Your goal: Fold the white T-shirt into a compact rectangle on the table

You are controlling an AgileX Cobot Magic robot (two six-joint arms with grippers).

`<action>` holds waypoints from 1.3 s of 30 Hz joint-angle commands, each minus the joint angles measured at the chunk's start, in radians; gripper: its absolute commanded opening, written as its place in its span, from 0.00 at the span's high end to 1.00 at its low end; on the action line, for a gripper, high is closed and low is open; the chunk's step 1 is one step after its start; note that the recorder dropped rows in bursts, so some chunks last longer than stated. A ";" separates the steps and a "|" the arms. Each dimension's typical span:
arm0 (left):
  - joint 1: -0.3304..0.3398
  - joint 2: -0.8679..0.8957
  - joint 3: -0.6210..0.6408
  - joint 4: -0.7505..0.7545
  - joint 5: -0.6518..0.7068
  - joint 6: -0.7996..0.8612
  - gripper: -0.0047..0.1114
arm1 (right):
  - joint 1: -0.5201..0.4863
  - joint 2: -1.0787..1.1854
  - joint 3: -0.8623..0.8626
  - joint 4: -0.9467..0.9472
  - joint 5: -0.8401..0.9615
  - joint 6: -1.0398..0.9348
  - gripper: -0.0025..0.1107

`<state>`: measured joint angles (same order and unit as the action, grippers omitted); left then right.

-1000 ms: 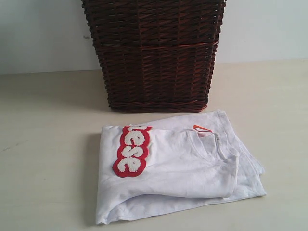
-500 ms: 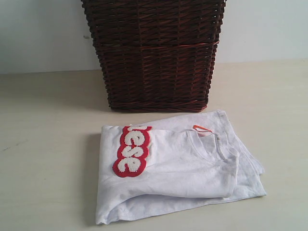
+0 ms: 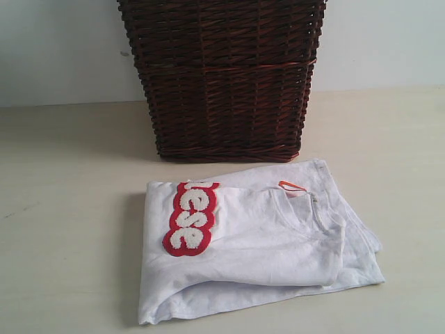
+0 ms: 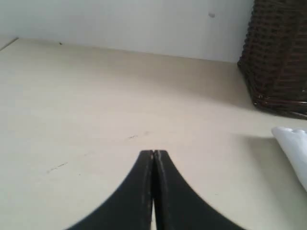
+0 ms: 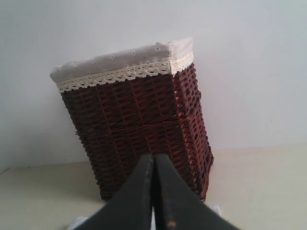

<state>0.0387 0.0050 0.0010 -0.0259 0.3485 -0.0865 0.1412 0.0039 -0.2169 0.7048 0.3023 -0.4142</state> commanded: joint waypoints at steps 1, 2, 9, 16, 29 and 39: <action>0.003 -0.005 -0.001 0.005 0.004 0.045 0.96 | 0.002 -0.004 0.003 -0.006 0.005 -0.002 0.98; 0.003 -0.005 -0.001 0.005 0.004 0.068 0.96 | 0.002 -0.004 0.003 -0.006 0.005 -0.002 0.98; 0.003 -0.005 -0.001 0.005 0.004 0.079 0.96 | 0.002 -0.004 0.003 -0.006 0.005 0.000 0.98; 0.003 -0.005 -0.001 0.005 0.004 0.079 0.96 | 0.002 -0.004 0.003 -0.006 0.005 -0.002 0.98; 0.003 -0.005 -0.001 0.005 0.004 0.079 0.96 | 0.002 -0.004 0.003 -0.004 0.005 -0.002 0.98; 0.003 -0.005 -0.001 0.005 0.004 0.079 0.96 | 0.015 -0.004 0.003 -0.004 0.003 -0.002 0.98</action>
<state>0.0387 0.0050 0.0010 -0.0233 0.3581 -0.0123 0.1469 0.0039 -0.2169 0.7048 0.3023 -0.4142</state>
